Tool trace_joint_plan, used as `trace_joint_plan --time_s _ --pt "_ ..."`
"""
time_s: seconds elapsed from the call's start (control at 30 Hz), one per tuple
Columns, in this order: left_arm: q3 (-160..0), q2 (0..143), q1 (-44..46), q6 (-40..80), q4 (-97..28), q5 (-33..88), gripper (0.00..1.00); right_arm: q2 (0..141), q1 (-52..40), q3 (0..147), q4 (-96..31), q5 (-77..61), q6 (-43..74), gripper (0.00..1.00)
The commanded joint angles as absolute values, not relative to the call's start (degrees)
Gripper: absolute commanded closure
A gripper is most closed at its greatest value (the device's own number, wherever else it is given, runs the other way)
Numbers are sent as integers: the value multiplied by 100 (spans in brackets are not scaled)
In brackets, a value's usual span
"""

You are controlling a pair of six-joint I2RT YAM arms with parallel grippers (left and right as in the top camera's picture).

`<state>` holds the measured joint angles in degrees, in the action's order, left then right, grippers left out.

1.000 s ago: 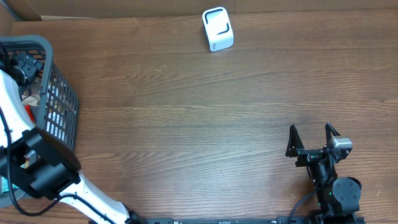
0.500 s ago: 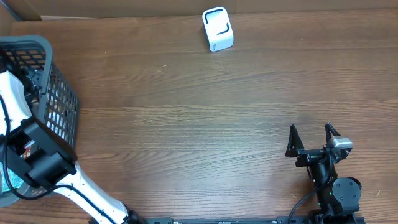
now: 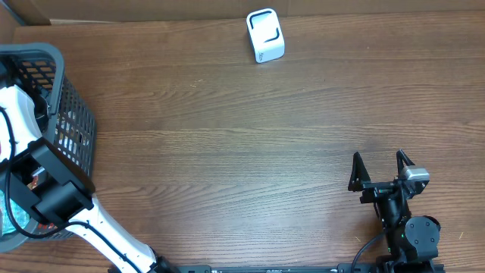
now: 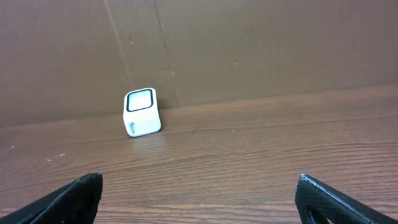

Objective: Scan the item barcode
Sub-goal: 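Reach the left gripper into the basket and grasp the clear pastry bag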

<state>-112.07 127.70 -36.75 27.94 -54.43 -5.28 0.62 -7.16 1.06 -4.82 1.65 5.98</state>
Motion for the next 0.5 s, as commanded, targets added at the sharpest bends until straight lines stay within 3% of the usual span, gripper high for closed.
trace_joint_plan --time_s 0.0,0.47 --pt "-11273 12357 -3730 2786 -5529 -661 96 16 -740 45 -464 139 591 0" --pt "-11273 10099 -3728 2788 -5739 -1094 96 16 -740 45 -464 139 591 0"
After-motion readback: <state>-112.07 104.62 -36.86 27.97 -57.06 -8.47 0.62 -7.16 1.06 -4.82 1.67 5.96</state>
